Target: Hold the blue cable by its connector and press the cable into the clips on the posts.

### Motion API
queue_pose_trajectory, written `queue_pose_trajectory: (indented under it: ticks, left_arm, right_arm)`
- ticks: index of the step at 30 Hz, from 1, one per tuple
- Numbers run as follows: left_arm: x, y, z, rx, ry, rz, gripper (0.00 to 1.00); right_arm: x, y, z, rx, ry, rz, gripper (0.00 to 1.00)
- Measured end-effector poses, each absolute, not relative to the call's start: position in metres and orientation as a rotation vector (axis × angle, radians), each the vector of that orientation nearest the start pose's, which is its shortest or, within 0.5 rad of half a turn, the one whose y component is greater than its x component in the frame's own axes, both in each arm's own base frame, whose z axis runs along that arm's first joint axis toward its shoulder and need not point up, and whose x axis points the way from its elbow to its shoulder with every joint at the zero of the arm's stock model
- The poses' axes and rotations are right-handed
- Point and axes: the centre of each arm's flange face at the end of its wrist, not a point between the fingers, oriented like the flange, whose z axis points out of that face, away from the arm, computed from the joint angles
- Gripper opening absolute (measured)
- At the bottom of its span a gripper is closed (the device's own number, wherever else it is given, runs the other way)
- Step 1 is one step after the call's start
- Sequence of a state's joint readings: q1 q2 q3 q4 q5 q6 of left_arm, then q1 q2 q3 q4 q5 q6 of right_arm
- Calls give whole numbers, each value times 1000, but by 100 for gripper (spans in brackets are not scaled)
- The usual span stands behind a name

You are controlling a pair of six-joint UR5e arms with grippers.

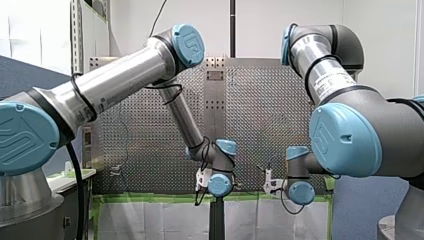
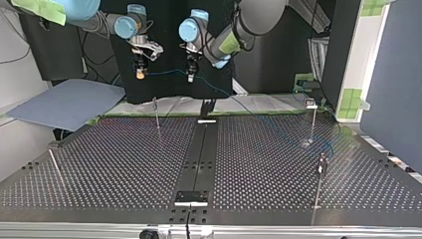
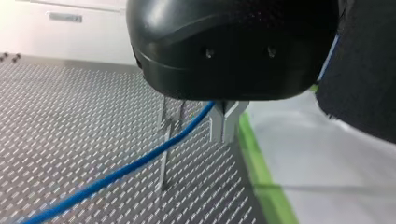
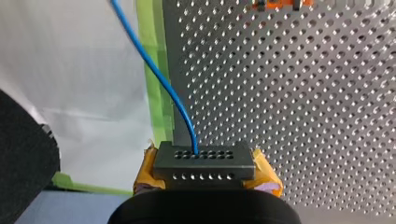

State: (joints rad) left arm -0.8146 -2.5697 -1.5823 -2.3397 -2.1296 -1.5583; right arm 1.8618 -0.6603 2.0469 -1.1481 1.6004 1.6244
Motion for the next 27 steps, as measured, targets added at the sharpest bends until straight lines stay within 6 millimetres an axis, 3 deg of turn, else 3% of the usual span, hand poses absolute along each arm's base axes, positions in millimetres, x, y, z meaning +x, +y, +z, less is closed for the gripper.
queue_pose_trajectory:
  ticks: [7, 19, 27]
  left_arm:
    - [351, -537, -79, 347, 1741, -116, 0]
    - [358, -539, -124, 279, 1752, -62, 0]
    - [365, -553, -121, 251, 1728, -67, 0]
  right_arm:
    - [265, -430, -81, 1586, -1227, 1333, 0]
    - [252, -448, -77, 1596, -1170, 1386, 0]
    - [229, -463, -76, 1598, -1157, 1392, 0]
